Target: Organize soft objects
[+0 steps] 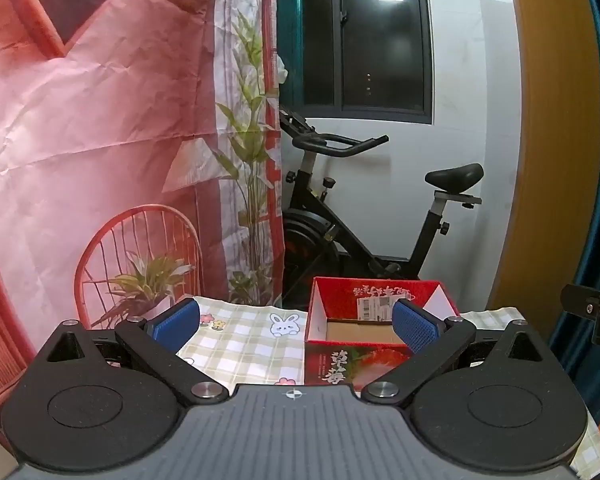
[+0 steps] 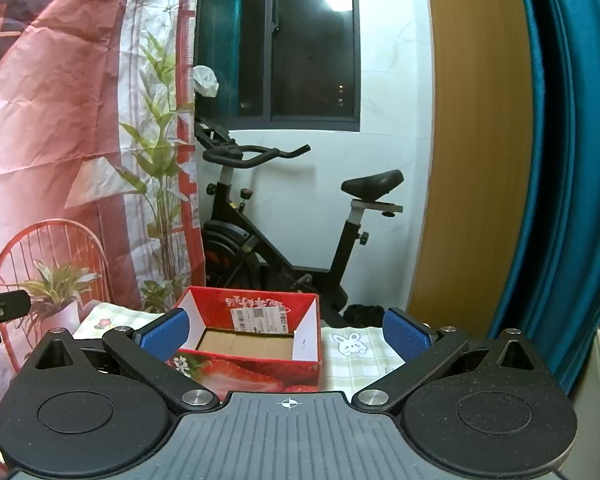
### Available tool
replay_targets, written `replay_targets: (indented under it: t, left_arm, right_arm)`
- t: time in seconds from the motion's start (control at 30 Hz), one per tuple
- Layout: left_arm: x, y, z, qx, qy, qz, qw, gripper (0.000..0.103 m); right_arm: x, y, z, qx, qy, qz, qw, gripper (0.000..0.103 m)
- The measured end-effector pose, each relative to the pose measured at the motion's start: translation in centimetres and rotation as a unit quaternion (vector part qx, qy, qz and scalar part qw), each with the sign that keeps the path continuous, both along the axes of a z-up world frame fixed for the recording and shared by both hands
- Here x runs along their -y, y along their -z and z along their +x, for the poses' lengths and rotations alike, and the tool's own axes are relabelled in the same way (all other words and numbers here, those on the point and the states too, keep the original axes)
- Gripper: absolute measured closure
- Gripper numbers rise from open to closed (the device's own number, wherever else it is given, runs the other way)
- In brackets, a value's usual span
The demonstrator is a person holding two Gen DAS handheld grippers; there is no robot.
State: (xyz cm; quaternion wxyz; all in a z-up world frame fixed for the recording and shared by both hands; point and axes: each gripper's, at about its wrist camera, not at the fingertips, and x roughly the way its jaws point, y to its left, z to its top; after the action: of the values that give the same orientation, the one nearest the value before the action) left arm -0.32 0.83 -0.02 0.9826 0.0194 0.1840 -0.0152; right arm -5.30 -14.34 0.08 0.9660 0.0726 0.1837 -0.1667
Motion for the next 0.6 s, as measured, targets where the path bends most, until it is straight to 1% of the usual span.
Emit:
replay_targets:
  t: [0.1,0.6]
  left_arm:
    - [0.6,0.2,0.0,0.000,-0.002,0.011,0.9999,0.000]
    - [0.9,0.2,0.2,0.002,-0.003,0.012,0.9999,0.000]
  right_arm:
    - [0.0,0.0,0.0,0.001,0.000,-0.001,1.000,0.000]
    - [0.0,0.0,0.0,0.002,0.000,-0.002,1.000,0.000]
